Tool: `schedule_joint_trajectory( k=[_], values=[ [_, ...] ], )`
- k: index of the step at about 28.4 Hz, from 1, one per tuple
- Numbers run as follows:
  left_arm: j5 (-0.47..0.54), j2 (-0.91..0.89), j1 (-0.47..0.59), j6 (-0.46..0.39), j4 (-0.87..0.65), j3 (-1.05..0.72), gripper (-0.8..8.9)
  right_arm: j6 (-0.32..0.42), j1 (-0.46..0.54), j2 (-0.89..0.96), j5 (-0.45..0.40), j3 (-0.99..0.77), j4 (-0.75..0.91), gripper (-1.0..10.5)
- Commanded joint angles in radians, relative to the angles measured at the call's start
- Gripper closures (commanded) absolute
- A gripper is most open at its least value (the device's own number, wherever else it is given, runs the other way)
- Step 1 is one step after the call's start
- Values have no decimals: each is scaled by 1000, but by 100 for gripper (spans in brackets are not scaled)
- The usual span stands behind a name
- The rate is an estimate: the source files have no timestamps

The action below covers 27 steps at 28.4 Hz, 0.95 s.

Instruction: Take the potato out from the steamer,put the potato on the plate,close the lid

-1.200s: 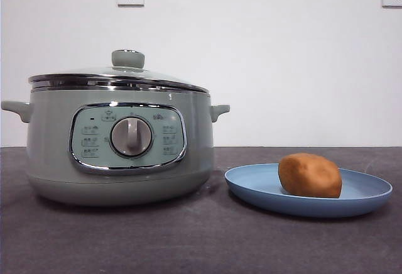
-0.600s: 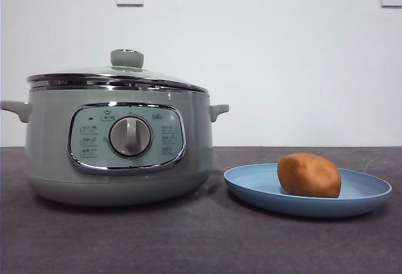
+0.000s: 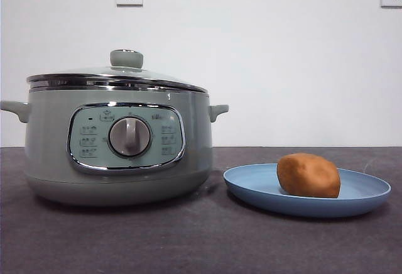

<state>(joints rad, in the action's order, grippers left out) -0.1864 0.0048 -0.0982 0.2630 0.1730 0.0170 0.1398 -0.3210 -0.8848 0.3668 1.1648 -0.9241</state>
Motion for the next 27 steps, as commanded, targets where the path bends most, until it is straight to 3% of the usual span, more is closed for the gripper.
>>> schedule_joint_trajectory(
  k=[1, 3, 6, 10, 17, 27],
  values=[
    [1, -3, 3, 2, 0, -13, 817, -20, 48, 80, 0, -131, 181, 948],
    [2, -3, 3, 2, 0, -13, 817, -89, 78, 182, -7, -303, 380, 948],
    [2, -3, 3, 2, 0, -13, 817, -108, 94, 346, -7, -581, 607, 948],
    [1, -3, 3, 2, 0, -13, 817, -127, 126, 526, -11, -855, 746, 948],
    [1, -3, 3, 2, 0, -13, 817, -199, 217, 664, -8, -1020, 792, 948],
    [1, -3, 3, 2, 0, -13, 817, -200, 286, 745, -10, -1043, 783, 948]
  ],
)
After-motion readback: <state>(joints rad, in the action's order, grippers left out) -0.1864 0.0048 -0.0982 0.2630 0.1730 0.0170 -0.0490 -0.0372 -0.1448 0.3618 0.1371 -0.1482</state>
